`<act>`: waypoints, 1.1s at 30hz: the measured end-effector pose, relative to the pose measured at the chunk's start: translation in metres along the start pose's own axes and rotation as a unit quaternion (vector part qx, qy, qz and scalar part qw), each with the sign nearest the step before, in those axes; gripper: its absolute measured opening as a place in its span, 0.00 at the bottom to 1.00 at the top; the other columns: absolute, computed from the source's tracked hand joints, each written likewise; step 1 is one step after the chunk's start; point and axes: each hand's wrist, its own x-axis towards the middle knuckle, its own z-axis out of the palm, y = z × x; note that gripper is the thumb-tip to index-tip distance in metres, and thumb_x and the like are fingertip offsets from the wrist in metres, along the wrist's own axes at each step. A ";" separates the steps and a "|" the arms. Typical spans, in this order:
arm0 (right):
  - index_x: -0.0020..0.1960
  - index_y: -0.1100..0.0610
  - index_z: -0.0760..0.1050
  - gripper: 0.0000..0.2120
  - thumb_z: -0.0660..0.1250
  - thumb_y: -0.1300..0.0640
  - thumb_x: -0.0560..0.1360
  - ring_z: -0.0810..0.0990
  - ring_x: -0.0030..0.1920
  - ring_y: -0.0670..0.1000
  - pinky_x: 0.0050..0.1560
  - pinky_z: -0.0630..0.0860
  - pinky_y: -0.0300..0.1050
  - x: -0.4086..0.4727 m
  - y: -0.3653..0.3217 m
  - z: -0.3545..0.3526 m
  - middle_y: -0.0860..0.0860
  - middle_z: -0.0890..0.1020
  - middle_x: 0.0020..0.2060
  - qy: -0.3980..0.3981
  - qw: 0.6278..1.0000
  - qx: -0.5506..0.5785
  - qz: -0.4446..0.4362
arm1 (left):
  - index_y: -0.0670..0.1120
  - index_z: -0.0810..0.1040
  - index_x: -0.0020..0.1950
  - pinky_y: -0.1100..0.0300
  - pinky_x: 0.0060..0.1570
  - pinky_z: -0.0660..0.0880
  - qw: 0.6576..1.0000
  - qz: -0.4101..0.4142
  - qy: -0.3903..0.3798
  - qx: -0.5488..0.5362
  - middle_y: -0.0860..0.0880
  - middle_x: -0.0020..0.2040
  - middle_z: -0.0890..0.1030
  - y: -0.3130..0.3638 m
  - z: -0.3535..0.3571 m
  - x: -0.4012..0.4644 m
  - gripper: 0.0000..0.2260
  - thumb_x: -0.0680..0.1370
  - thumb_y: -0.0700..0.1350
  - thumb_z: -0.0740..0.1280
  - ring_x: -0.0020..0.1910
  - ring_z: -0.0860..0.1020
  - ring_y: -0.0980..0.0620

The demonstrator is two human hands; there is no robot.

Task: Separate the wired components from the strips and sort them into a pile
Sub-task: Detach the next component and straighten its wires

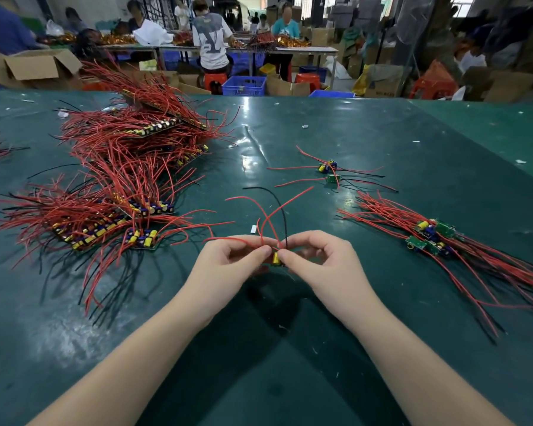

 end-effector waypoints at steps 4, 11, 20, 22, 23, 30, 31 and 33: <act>0.39 0.50 0.81 0.07 0.74 0.61 0.70 0.78 0.37 0.39 0.39 0.74 0.31 0.001 -0.001 -0.001 0.49 0.83 0.41 -0.009 1.000 0.002 0.001 | 0.42 0.84 0.45 0.65 0.44 0.78 0.999 -0.011 0.031 -0.039 0.46 0.42 0.85 -0.003 -0.002 0.002 0.06 0.77 0.35 0.67 0.43 0.83 0.53; 0.40 0.52 0.79 0.11 0.70 0.67 0.73 0.84 0.40 0.50 0.50 0.80 0.55 0.003 -0.002 -0.001 0.47 0.84 0.37 -0.027 0.998 0.049 -0.020 | 0.39 0.82 0.45 0.63 0.41 0.79 0.977 -0.071 0.065 -0.191 0.45 0.41 0.85 0.000 -0.008 0.007 0.05 0.77 0.35 0.66 0.42 0.83 0.51; 0.41 0.57 0.79 0.09 0.68 0.70 0.74 0.84 0.46 0.55 0.50 0.81 0.49 0.005 0.001 0.000 0.58 0.85 0.43 0.004 0.985 0.174 0.003 | 0.42 0.82 0.43 0.64 0.41 0.80 0.960 -0.088 0.069 -0.257 0.45 0.39 0.85 0.003 -0.009 0.010 0.06 0.76 0.36 0.66 0.40 0.84 0.54; 0.43 0.60 0.78 0.07 0.67 0.70 0.75 0.84 0.47 0.57 0.47 0.81 0.46 0.006 0.001 0.001 0.60 0.84 0.45 0.011 0.961 0.273 0.049 | 0.43 0.83 0.44 0.66 0.44 0.79 0.971 -0.057 0.070 -0.221 0.47 0.40 0.85 0.004 -0.007 0.009 0.07 0.76 0.36 0.66 0.41 0.82 0.56; 0.44 0.61 0.78 0.06 0.66 0.70 0.75 0.85 0.47 0.57 0.46 0.81 0.45 0.006 0.001 0.001 0.61 0.84 0.45 0.011 0.947 0.313 0.071 | 0.43 0.82 0.45 0.67 0.44 0.79 0.974 -0.045 0.069 -0.211 0.48 0.40 0.85 0.004 -0.006 0.008 0.07 0.76 0.36 0.65 0.41 0.82 0.56; 0.45 0.63 0.74 0.04 0.64 0.70 0.76 0.85 0.42 0.56 0.43 0.82 0.45 0.010 -0.001 0.000 0.62 0.85 0.42 0.005 0.875 0.452 0.172 | 0.41 0.81 0.47 0.68 0.39 0.78 0.970 -0.035 0.063 -0.233 0.47 0.41 0.84 0.005 -0.004 0.007 0.05 0.75 0.36 0.65 0.39 0.82 0.56; 0.45 0.62 0.73 0.04 0.63 0.70 0.76 0.85 0.42 0.55 0.43 0.82 0.45 0.011 0.000 0.000 0.61 0.85 0.42 0.004 0.874 0.455 0.173 | 0.41 0.81 0.47 0.68 0.39 0.78 0.967 -0.042 0.062 -0.243 0.47 0.40 0.84 0.005 -0.003 0.007 0.05 0.75 0.36 0.65 0.39 0.82 0.56; 0.46 0.62 0.72 0.04 0.63 0.69 0.77 0.86 0.42 0.54 0.43 0.82 0.45 0.011 0.000 0.000 0.60 0.85 0.43 0.000 0.876 0.451 0.172 | 0.41 0.81 0.47 0.68 0.39 0.78 0.962 -0.055 0.061 -0.260 0.48 0.40 0.84 0.004 -0.002 0.008 0.05 0.75 0.37 0.65 0.40 0.83 0.56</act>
